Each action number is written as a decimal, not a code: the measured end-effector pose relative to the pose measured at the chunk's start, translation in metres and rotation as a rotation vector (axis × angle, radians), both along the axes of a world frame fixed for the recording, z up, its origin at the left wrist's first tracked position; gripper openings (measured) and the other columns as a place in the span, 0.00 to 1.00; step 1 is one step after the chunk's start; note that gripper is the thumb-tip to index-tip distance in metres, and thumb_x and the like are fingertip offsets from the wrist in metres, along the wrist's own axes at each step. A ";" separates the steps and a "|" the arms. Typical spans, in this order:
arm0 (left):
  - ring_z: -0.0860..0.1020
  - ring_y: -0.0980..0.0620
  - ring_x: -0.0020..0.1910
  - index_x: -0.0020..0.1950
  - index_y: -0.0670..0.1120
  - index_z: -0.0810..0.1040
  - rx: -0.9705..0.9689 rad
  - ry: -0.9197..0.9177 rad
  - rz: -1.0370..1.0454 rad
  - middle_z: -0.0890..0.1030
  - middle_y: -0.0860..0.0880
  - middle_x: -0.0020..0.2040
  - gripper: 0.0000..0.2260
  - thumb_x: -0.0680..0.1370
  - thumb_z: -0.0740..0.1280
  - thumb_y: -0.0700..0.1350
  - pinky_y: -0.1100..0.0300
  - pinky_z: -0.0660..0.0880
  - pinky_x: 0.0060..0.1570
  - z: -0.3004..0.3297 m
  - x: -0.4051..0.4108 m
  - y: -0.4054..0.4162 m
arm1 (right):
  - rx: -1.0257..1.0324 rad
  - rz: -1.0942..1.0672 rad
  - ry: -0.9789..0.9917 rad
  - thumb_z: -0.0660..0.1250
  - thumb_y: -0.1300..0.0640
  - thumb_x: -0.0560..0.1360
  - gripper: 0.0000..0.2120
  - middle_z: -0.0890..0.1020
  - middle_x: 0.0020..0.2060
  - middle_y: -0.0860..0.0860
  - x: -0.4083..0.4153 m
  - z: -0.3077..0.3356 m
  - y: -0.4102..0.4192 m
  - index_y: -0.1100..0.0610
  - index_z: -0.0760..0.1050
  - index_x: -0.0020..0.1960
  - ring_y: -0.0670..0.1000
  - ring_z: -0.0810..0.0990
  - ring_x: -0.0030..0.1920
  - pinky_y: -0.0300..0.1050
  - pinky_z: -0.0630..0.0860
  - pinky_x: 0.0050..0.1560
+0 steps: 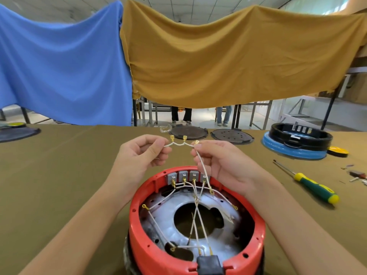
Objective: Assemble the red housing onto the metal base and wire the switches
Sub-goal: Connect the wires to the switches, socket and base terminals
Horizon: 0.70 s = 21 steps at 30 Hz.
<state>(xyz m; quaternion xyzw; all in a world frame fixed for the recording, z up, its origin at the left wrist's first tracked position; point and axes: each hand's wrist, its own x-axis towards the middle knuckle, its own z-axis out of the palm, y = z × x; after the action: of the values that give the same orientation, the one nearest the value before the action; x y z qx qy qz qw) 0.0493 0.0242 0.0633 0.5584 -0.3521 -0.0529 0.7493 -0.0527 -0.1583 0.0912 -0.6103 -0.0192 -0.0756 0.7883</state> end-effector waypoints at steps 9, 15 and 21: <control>0.81 0.56 0.36 0.40 0.52 0.85 0.179 -0.247 0.113 0.84 0.48 0.36 0.07 0.74 0.69 0.53 0.65 0.78 0.39 0.001 -0.004 0.003 | 0.224 -0.010 0.016 0.64 0.70 0.77 0.12 0.83 0.40 0.57 -0.003 -0.003 -0.007 0.65 0.79 0.59 0.46 0.81 0.33 0.35 0.79 0.34; 0.79 0.55 0.33 0.38 0.48 0.84 0.233 -0.201 0.097 0.82 0.49 0.34 0.13 0.76 0.67 0.54 0.64 0.77 0.36 0.001 -0.007 0.001 | -0.589 -0.316 -0.013 0.72 0.54 0.75 0.07 0.81 0.30 0.50 -0.007 -0.008 0.000 0.58 0.83 0.46 0.46 0.76 0.27 0.35 0.74 0.28; 0.76 0.55 0.32 0.35 0.48 0.83 0.202 -0.022 -0.031 0.78 0.50 0.32 0.14 0.75 0.67 0.55 0.65 0.75 0.35 0.004 -0.006 0.004 | -0.398 -0.198 0.038 0.70 0.51 0.77 0.10 0.72 0.26 0.47 -0.008 -0.004 -0.002 0.57 0.82 0.41 0.46 0.69 0.25 0.34 0.68 0.26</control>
<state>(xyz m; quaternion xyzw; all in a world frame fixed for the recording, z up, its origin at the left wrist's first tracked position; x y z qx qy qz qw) 0.0429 0.0278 0.0676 0.6261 -0.3619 -0.0935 0.6843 -0.0609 -0.1599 0.0876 -0.7541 0.0412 -0.1356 0.6413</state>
